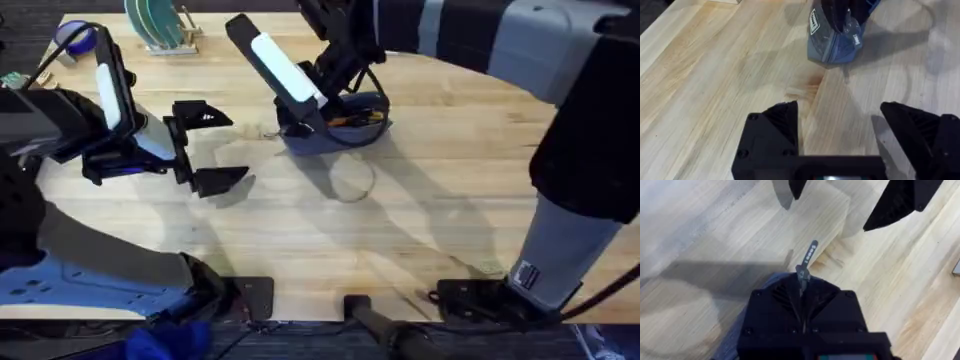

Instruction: Unzip the bag, pick up the pens from the table one at a time and place them inside, then zip the bag closed.

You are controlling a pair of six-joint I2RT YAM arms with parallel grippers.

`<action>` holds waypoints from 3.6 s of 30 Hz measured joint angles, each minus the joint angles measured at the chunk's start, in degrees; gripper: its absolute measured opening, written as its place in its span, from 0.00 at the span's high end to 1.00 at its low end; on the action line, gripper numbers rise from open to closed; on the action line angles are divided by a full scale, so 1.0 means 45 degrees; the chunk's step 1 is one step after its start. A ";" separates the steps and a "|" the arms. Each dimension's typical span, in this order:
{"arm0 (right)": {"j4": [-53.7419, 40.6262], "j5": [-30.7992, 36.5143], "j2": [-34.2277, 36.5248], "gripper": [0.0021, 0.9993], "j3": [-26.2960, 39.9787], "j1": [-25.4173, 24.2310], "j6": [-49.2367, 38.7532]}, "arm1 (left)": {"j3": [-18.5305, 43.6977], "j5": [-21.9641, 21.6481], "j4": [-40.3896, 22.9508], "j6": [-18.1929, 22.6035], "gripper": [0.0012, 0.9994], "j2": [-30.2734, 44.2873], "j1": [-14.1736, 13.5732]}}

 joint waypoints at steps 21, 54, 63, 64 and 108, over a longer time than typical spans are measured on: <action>-0.0118 -0.0213 -0.0002 0.97 0.0000 0.0000 0.1197 | 0.0000 0.0003 0.0003 0.0034 0.00 -0.0001 0.0000; -0.0062 -0.3682 0.0010 0.97 0.0000 -0.0858 0.9915 | 0.0000 0.0005 -0.0316 0.0034 0.00 -0.0004 -0.1399; -0.0117 -0.3872 0.0010 0.97 0.0000 -0.0913 1.0065 | 0.0000 0.0374 0.1218 -0.0924 0.00 0.0001 -0.2868; -0.0142 -0.3888 0.0010 0.97 0.0000 -0.0913 1.0067 | 0.0000 0.0516 0.1679 -0.1308 0.00 0.0001 -0.2962; -0.0451 -0.4036 0.0010 0.97 0.0000 -0.0913 1.0113 | 0.0000 0.3434 0.3118 -0.3317 0.00 0.1769 -0.4483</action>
